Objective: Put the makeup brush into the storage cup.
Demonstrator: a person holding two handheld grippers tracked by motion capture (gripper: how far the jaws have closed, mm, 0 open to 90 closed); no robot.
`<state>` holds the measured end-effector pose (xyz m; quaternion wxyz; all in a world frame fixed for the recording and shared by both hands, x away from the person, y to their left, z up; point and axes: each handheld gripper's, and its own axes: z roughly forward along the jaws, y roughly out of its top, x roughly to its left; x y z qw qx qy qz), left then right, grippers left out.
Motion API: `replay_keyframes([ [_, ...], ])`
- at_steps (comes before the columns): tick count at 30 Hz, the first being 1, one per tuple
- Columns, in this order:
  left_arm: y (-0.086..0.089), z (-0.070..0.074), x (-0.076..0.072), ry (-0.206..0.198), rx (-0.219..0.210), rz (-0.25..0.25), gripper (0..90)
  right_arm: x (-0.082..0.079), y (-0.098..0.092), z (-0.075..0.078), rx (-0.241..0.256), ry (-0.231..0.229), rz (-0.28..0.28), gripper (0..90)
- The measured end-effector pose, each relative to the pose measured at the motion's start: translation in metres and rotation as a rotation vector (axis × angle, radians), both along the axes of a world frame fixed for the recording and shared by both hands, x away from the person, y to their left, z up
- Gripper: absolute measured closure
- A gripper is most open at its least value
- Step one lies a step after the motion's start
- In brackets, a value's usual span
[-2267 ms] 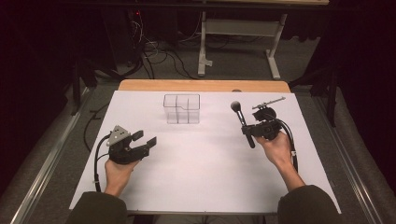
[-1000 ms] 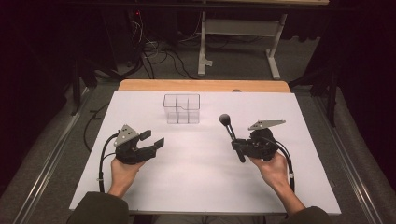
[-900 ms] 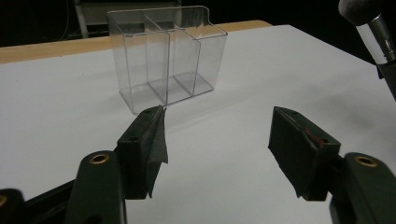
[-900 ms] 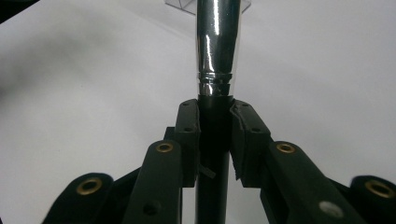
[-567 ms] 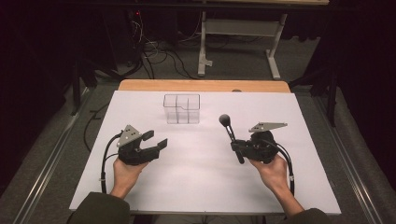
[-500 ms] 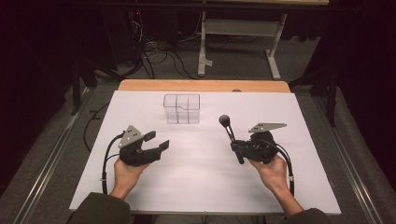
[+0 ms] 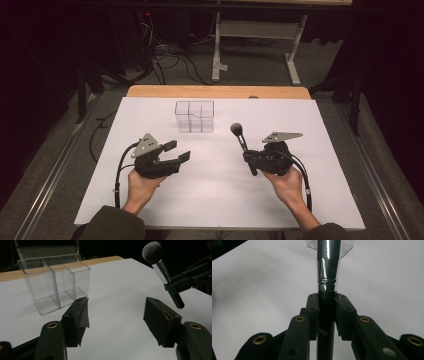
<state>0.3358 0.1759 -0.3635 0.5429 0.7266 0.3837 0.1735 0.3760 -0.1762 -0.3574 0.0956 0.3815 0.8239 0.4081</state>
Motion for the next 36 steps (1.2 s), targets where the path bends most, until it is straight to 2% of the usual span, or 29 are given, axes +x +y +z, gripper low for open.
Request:
replay_keyframes([
  [5, -0.007, 0.000, 0.002, 0.012, 0.014, -0.013, 39.1, -0.001, 0.003, 0.000, 0.004, -0.006, 0.006, 76.7],
  [13, -0.023, 0.001, 0.003, -0.001, 0.034, -0.059, 42.6, -0.003, 0.007, 0.003, 0.007, -0.027, 0.014, 76.8],
  [19, -0.033, -0.001, 0.007, 0.022, 0.038, -0.080, 43.4, -0.002, 0.009, 0.004, 0.014, -0.029, 0.017, 76.7],
  [27, -0.038, 0.001, 0.008, 0.043, 0.019, -0.130, 43.3, -0.002, 0.014, 0.004, 0.011, -0.037, 0.037, 76.8],
  [36, -0.042, 0.001, 0.012, 0.048, 0.005, -0.130, 43.4, -0.003, 0.021, 0.005, 0.012, -0.040, 0.050, 76.7],
])
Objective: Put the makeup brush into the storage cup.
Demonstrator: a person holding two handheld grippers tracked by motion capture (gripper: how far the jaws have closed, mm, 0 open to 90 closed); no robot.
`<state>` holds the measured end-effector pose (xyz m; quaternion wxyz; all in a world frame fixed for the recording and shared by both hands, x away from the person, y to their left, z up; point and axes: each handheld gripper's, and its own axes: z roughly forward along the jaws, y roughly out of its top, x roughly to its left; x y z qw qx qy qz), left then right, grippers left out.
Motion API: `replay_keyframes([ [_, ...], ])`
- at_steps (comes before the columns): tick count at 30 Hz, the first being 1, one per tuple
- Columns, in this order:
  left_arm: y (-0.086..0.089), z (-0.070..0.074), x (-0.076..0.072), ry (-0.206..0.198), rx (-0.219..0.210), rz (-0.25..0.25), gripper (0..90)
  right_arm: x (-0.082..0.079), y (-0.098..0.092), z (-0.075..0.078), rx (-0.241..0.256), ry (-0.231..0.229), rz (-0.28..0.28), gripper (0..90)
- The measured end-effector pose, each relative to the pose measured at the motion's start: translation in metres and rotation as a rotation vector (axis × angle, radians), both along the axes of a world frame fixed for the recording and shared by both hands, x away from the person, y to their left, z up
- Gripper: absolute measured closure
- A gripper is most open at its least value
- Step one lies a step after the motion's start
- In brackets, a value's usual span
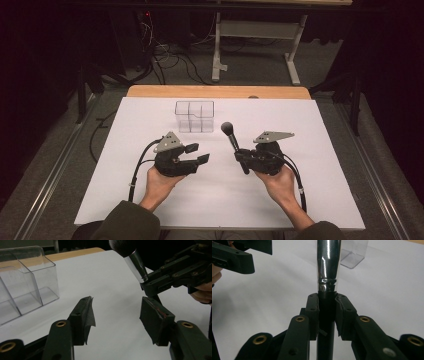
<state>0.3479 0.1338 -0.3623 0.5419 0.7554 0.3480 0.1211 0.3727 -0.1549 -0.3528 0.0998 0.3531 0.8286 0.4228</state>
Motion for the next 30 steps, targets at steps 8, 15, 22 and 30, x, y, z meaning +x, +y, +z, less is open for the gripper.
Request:
replay_keyframes([
  [8, -0.005, 0.002, 0.005, 0.026, -0.001, -0.004, 45.3, 0.000, 0.005, 0.001, 0.001, -0.004, 0.012, 76.7],
  [15, -0.011, -0.001, 0.008, 0.032, 0.017, -0.005, 43.3, -0.001, 0.015, 0.000, -0.003, -0.008, 0.028, 76.8],
  [22, -0.014, 0.000, 0.005, 0.027, 0.002, -0.014, 42.7, -0.005, 0.027, -0.002, -0.031, -0.010, 0.046, 76.7],
  [30, -0.016, -0.001, 0.007, 0.059, -0.025, -0.015, 43.4, -0.007, 0.035, -0.005, -0.036, -0.017, 0.057, 76.7],
])
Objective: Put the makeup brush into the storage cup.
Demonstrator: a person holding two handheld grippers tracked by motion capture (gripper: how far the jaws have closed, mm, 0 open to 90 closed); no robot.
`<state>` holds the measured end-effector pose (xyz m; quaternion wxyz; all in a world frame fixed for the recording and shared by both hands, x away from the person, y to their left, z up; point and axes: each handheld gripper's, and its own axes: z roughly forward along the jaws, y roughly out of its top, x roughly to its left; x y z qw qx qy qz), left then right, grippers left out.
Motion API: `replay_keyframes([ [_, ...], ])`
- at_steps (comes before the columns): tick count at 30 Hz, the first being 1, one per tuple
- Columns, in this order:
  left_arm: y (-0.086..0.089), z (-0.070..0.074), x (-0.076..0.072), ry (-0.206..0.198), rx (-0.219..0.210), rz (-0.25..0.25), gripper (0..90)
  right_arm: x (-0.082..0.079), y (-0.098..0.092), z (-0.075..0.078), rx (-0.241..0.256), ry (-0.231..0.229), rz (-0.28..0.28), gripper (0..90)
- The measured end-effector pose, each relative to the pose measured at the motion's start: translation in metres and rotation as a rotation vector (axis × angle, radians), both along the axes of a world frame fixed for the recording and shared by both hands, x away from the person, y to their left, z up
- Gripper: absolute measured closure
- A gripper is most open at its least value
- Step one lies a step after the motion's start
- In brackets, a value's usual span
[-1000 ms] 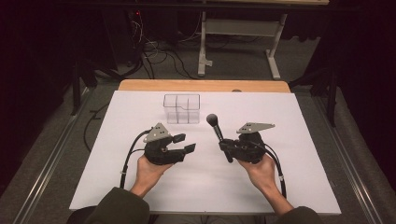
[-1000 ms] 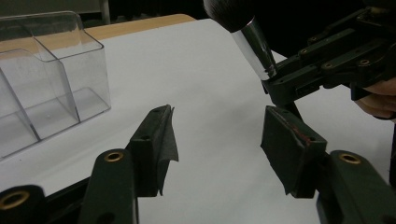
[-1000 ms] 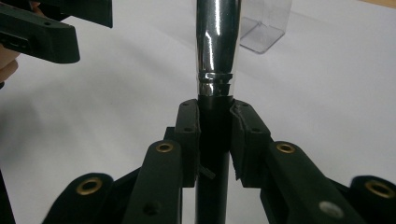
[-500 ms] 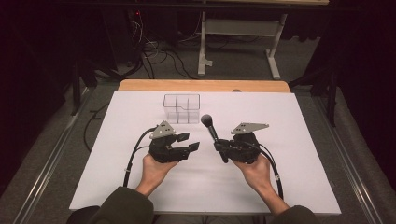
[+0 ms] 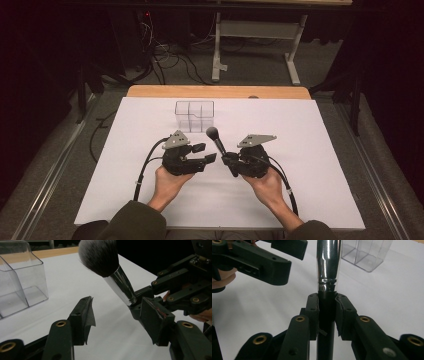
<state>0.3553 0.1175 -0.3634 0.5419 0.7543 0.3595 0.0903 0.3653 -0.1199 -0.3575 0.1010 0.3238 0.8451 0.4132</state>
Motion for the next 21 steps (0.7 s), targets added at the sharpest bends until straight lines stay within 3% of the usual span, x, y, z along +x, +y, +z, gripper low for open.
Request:
replay_keyframes([
  [8, -0.001, 0.000, 0.001, 0.012, -0.004, 0.005, 47.1, -0.002, 0.011, -0.004, -0.023, 0.001, 0.021, 76.7],
  [21, -0.003, -0.002, 0.002, 0.029, -0.019, -0.003, 53.2, -0.005, 0.018, -0.003, -0.017, -0.009, 0.033, 76.7],
])
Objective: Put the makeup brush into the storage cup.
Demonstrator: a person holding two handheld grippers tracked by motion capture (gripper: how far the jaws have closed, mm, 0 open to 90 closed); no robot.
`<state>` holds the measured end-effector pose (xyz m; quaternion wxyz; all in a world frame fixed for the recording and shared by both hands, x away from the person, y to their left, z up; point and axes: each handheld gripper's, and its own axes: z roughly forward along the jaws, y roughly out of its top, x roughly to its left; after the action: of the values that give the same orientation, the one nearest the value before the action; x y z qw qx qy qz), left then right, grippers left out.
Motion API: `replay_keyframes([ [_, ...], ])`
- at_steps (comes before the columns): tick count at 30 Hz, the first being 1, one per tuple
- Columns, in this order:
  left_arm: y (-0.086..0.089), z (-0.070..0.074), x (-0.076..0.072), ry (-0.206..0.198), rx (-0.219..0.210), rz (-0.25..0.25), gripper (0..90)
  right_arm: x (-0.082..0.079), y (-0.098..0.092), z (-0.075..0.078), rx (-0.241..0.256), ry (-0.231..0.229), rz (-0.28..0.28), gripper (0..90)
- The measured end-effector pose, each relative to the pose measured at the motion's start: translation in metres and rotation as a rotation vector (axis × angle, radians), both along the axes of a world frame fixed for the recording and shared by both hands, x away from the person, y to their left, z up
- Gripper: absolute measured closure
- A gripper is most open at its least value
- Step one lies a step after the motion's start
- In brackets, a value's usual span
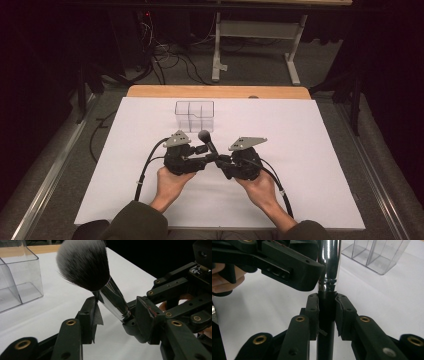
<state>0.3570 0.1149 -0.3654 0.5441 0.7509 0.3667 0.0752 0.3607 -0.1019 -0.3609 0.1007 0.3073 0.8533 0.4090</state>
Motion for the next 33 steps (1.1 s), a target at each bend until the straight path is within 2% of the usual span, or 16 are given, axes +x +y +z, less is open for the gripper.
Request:
replay_keyframes([
  [13, 0.0008, -0.0013, -0.0003, 0.006, -0.021, 0.012, 58.5, -0.0017, 0.0024, -0.0009, -0.002, 0.006, 0.006, 76.8],
  [33, -0.0001, -0.0018, -0.0013, 0.015, -0.041, -0.013, 63.9, -0.0054, 0.0078, -0.0029, -0.008, 0.001, 0.038, 76.8],
])
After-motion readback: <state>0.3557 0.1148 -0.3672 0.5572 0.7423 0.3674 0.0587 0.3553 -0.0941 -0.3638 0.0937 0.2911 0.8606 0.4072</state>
